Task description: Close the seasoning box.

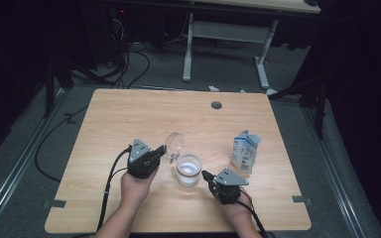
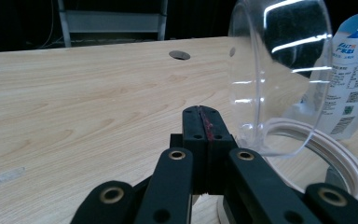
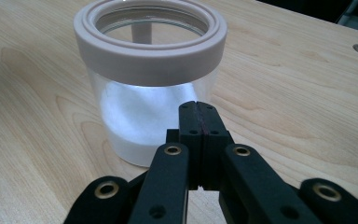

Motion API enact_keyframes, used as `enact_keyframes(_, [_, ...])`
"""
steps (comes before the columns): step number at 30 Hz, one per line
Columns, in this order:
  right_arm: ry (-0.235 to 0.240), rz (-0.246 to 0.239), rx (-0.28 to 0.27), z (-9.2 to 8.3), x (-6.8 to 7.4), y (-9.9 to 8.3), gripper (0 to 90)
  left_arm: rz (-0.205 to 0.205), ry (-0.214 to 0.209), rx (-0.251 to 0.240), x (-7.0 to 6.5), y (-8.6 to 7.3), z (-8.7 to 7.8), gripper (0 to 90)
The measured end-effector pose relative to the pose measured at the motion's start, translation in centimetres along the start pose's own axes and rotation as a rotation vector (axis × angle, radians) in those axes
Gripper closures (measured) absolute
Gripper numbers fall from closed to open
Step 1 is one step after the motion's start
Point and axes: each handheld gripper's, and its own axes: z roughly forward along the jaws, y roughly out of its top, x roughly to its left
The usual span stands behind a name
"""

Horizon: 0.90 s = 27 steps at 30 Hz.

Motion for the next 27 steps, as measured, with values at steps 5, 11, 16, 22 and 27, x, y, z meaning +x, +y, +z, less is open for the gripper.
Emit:
enact_keyframes(5, [0.001, -0.009, -0.001, 0.1, 0.2, 0.0, 89.9, 0.005, -0.011, -0.002, -0.3, 0.0, 0.0, 90.0])
enact_keyframes(11, [-0.002, -0.008, -0.001, 0.1, 0.3, 0.0, 90.0, 0.014, -0.019, 0.003, -0.8, -0.1, 0.1, 90.0])
enact_keyframes(16, [-0.003, -0.012, 0.001, 0.1, 0.3, 0.0, 90.0, 0.03, -0.037, 0.006, -1.6, -0.4, 0.2, 90.0])
enact_keyframes(22, [-0.005, -0.011, -0.001, 0.1, 0.3, 0.0, 90.0, 0.044, -0.037, 0.005, -1.9, -0.7, 0.1, 89.8])
enact_keyframes(27, [-0.006, -0.011, -0.001, 0.1, 0.4, 0.0, 90.0, 0.052, -0.019, 0.022, -1.4, -1.3, -0.4, 88.9])
